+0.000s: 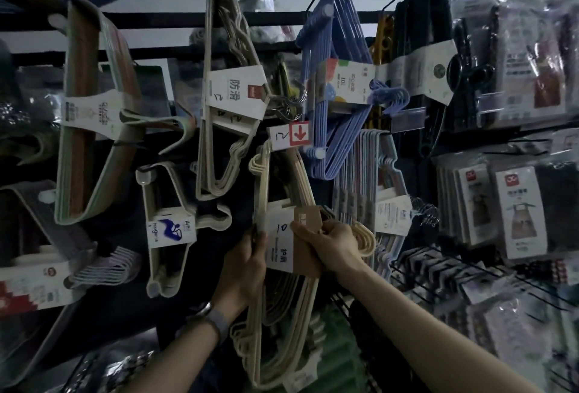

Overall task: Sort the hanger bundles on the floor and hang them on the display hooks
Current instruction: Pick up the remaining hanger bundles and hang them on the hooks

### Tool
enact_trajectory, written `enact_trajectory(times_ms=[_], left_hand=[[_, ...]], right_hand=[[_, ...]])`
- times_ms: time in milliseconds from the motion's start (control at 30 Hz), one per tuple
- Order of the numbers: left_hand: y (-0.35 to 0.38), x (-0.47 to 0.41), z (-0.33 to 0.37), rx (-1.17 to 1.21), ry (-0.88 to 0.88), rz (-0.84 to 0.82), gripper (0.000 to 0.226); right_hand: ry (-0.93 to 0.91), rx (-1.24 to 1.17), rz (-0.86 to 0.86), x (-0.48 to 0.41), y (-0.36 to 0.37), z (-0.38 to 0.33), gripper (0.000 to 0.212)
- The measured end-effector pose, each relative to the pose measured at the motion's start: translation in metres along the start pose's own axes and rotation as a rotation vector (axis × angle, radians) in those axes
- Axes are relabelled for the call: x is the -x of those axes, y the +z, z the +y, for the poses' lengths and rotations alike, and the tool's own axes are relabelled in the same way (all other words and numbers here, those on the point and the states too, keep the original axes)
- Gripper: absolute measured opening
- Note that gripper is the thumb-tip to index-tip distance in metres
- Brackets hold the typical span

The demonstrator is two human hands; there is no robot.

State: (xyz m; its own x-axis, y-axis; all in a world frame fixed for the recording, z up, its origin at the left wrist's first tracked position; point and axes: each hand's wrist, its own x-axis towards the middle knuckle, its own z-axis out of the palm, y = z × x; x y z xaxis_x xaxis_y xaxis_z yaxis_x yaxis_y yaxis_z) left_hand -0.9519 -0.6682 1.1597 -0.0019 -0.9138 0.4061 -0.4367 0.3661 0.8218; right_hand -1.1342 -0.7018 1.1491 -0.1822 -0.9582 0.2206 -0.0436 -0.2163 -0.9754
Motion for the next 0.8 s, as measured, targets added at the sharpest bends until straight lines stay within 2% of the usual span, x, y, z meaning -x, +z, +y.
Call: enact_trajectory(times_ms=[200, 333, 400, 467, 567, 633, 733, 800], left_hand=[[0.013, -0.034, -0.021, -0.124, -0.042, -0.075, 0.048], [0.023, -0.049, -0.038, -0.162, -0.077, -0.051, 0.051], [0.023, -0.052, -0.044, -0.177, -0.076, -0.015, 0.051], [0.018, -0.058, -0.048, -0.182, -0.08, 0.003, 0.052], [0.008, -0.075, -0.052, -0.159, -0.099, -0.071, 0.062], [0.006, -0.084, -0.052, -0.138, -0.103, -0.167, 0.065], [0.011, -0.09, -0.055, -0.074, -0.1, -0.241, 0.063], [0.017, -0.094, -0.061, -0.012, -0.106, -0.261, 0.062]], right_hand=[[0.084, 0.214, -0.082, -0.058, -0.001, 0.018, 0.046], [0.037, 0.368, -0.064, -0.072, 0.003, 0.027, 0.029], [-0.03, 0.47, -0.006, -0.069, 0.005, 0.029, 0.032], [-0.147, 0.695, 0.088, -0.061, 0.007, 0.027, 0.041], [-0.298, 0.959, 0.175, -0.059, 0.01, 0.024, 0.05], [-0.357, 0.905, 0.075, -0.07, 0.009, 0.027, 0.059], [-0.256, 0.628, -0.174, -0.083, 0.009, 0.026, 0.058], [-0.229, 0.57, -0.223, -0.087, 0.01, 0.025, 0.062]])
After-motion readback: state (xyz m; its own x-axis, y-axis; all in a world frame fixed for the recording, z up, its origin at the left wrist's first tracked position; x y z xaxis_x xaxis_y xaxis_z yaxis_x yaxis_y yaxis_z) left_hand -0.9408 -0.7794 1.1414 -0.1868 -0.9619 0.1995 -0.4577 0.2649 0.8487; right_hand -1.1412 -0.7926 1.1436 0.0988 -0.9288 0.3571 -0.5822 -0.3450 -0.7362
